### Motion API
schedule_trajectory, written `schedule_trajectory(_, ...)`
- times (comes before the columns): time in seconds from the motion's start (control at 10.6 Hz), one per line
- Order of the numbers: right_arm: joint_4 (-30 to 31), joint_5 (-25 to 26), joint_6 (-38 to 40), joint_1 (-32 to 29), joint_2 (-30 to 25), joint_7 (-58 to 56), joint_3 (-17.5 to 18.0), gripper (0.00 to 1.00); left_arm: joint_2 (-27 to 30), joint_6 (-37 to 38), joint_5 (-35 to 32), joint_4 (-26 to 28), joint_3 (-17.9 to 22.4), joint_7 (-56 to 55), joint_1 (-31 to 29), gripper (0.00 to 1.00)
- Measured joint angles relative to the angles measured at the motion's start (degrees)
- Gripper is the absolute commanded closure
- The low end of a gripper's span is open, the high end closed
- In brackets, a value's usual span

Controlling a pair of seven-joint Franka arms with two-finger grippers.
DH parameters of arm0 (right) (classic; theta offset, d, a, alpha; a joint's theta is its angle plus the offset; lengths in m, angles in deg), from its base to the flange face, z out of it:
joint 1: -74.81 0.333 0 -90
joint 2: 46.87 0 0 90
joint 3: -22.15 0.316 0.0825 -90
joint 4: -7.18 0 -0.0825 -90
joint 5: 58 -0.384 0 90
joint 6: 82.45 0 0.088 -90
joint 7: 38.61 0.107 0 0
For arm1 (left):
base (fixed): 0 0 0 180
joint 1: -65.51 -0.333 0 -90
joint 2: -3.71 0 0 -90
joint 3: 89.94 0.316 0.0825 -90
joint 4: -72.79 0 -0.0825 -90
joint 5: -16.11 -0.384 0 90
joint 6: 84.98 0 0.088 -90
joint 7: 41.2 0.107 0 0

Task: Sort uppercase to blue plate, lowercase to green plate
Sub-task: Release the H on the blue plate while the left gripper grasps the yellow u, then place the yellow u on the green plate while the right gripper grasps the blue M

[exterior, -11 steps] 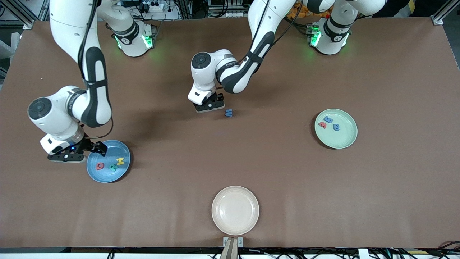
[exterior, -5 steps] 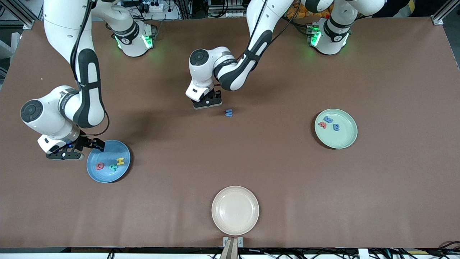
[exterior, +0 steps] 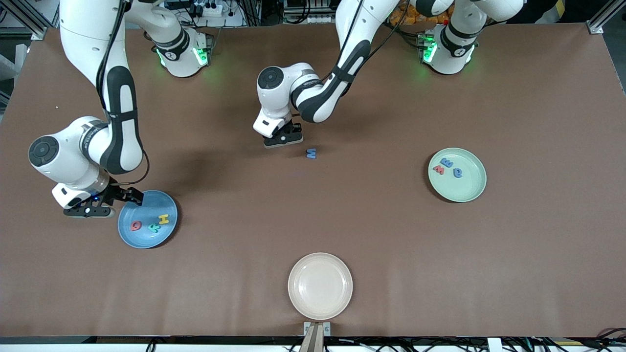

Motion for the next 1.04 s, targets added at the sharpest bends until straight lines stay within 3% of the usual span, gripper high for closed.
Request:
schedule_trajectory(0.09, -0.01, 0.00, 0.00, 0.08, 0.00, 0.00, 0.01, 0.00, 0.06, 0.02, 0.00, 0.06, 0.00, 0.00, 0.00, 0.82)
schedule_trajectory(0.57, -0.08, 0.00, 0.50, 0.39, 0.00, 0.00, 0.09, 0.00, 0.37, 1.77, 0.00, 0.04, 0.08, 0.10, -0.33, 0.83)
schedule_trajectory(0.76, -0.12, -0.05, 0.55, 1.55, -0.02, 0.77, 0.17, 0.00, 1.93, 6.29, 0.46, -0.22, 0.24, 2.91, -2.62, 0.84)
schedule_trajectory(1.04, -0.26, -0.19, 0.61, 5.86, -0.05, 6.82, 0.28, 0.00, 5.68, 15.88, 6.55, -0.40, 0.51, 15.04, -7.67, 0.88)
